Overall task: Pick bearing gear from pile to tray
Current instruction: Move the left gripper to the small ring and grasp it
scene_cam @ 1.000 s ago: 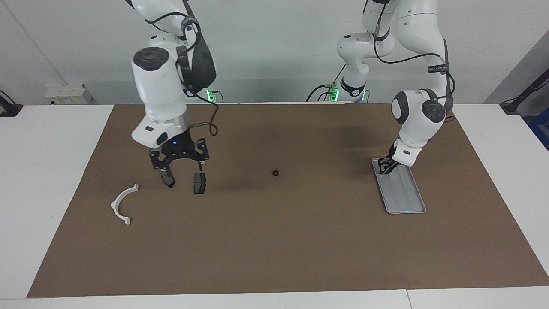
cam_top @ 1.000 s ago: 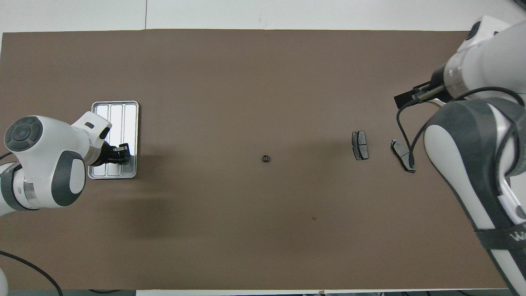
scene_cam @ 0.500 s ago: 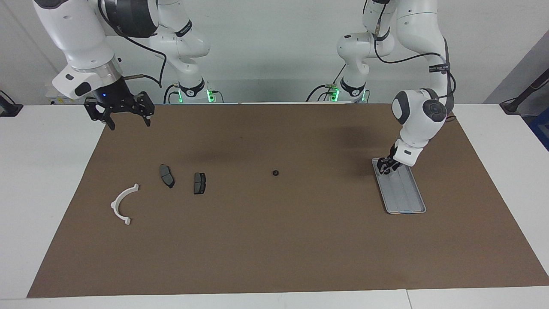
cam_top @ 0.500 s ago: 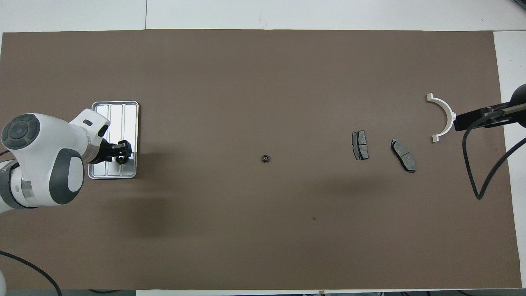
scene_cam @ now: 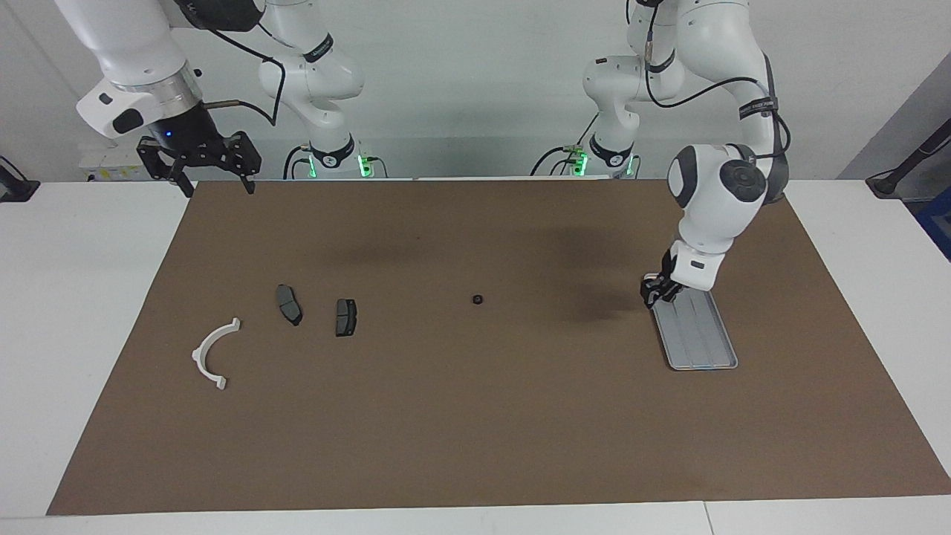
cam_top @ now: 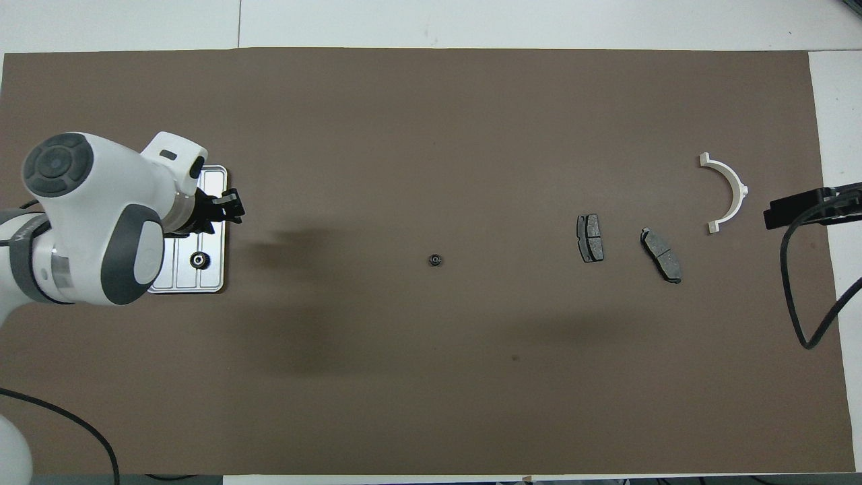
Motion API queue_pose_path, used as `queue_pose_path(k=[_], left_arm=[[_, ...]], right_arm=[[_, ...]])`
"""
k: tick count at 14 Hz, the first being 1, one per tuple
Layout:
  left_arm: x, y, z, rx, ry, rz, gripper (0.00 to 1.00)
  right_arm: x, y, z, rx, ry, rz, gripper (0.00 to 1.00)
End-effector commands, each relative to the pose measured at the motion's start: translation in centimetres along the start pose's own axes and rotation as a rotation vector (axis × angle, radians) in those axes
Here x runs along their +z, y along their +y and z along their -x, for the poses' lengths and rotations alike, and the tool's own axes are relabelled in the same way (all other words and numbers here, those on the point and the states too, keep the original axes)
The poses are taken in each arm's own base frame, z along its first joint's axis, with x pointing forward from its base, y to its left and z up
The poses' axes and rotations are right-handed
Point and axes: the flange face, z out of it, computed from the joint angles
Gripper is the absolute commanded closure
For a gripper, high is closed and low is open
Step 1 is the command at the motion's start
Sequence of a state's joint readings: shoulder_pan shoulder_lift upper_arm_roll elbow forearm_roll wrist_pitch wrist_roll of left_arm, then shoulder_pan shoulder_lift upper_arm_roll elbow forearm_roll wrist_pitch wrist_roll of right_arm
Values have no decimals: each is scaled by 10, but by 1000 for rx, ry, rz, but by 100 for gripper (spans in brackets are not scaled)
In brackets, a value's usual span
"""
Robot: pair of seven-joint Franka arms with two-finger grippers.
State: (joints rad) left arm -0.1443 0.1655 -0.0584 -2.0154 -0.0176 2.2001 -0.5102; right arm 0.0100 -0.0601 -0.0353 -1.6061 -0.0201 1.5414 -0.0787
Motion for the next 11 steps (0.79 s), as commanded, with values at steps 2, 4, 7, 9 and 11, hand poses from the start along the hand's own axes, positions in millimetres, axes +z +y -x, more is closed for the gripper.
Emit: queue_pose_path(k=[2,4,7,9,11], left_arm=[[-10,86,31,-99,-2,0,44],[-17,147,58,-133,-1,14,43],[2,251,96,-189,-33,-5,43],[15,297,139,-174,-32,4,43],[25,309,155,-151,-28,18,43]], right_arm=[[5,-3,7,42,-23,-23,0],[11,-2,7,45,-34,-28,0],[16,-2,7,46,-40,-29,0],[21,0,7,49,-46,-29,0],[22,0,7,48,-49,-29,0]])
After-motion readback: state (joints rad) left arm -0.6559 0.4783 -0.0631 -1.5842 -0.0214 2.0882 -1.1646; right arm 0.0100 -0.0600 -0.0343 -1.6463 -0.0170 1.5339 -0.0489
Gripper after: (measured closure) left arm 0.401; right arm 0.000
